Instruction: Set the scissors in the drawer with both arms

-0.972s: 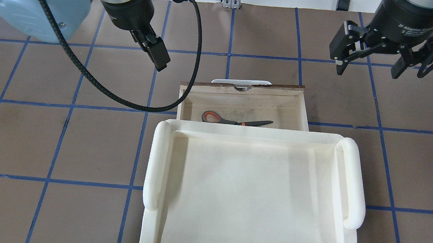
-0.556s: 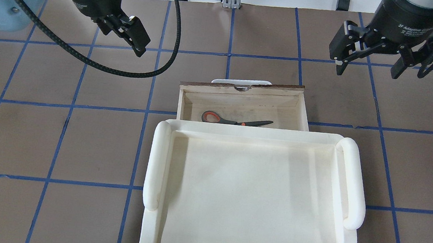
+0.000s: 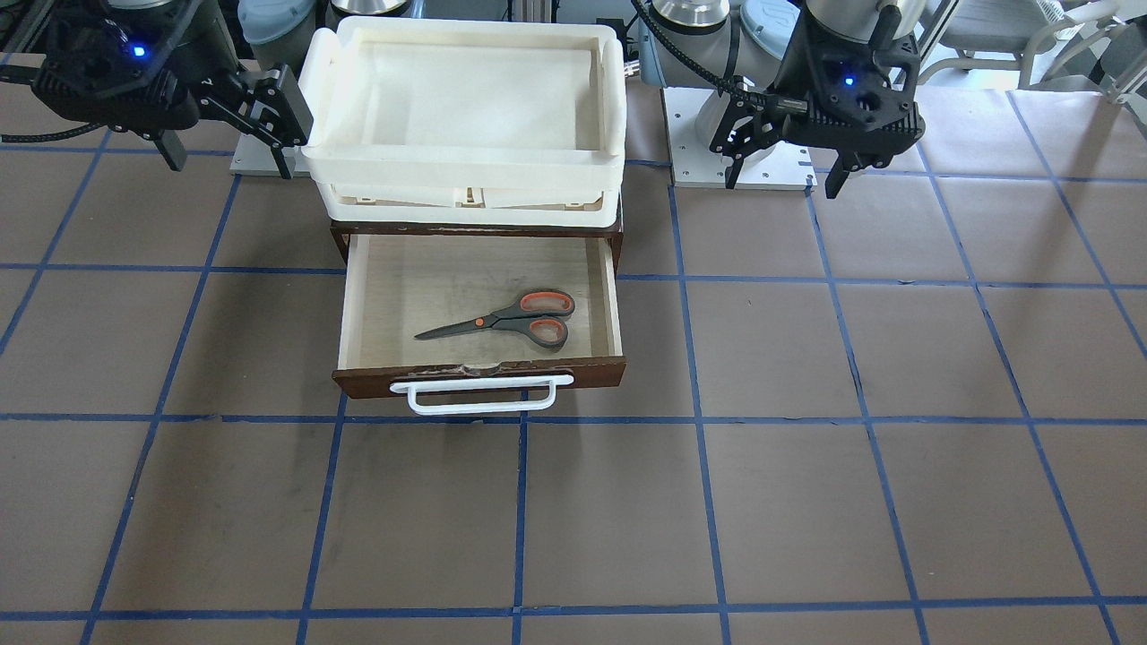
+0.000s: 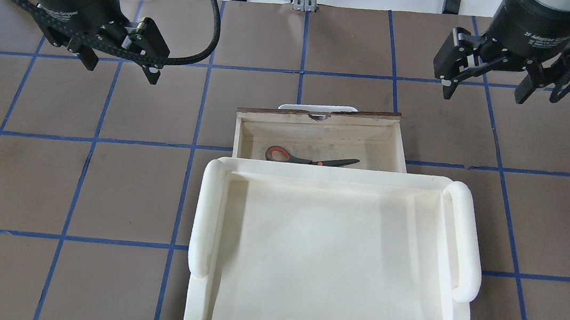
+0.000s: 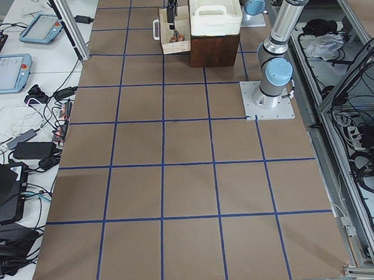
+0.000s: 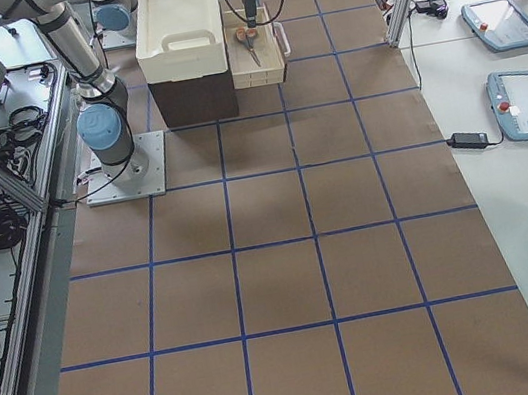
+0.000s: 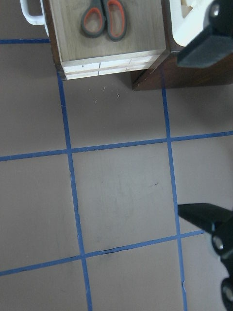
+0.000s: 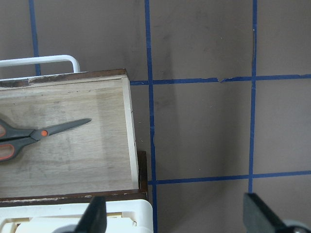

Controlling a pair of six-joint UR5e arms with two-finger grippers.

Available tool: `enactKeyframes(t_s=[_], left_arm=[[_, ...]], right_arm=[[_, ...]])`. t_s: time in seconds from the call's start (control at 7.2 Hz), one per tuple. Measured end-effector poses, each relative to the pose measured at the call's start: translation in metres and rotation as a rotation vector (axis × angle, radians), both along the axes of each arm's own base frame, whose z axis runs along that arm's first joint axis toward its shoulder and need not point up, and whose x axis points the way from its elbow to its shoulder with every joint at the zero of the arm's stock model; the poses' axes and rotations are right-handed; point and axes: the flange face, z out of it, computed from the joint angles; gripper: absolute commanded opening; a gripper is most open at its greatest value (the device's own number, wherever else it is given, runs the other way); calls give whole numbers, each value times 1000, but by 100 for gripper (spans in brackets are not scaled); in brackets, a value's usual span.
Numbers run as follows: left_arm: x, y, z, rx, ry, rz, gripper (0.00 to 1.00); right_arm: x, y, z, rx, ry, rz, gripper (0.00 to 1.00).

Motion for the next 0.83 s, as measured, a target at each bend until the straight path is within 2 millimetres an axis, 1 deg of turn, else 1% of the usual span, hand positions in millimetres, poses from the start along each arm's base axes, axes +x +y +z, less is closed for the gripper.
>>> enactKeyframes(t_s=[0.14, 0.42, 0.56, 0.83], left_arm=[[4, 0, -8, 17, 0, 53, 100], [15, -14, -23, 0, 19, 118, 100], [18, -17, -30, -2, 20, 125, 100], [33, -25, -26, -58, 7, 137, 100]], right_arm=[[0, 0, 0, -1, -1, 0, 100], [0, 0, 0, -1, 0, -1, 100], [0, 0, 0, -1, 2, 0, 100], [0, 0, 0, -1, 0, 0, 100]])
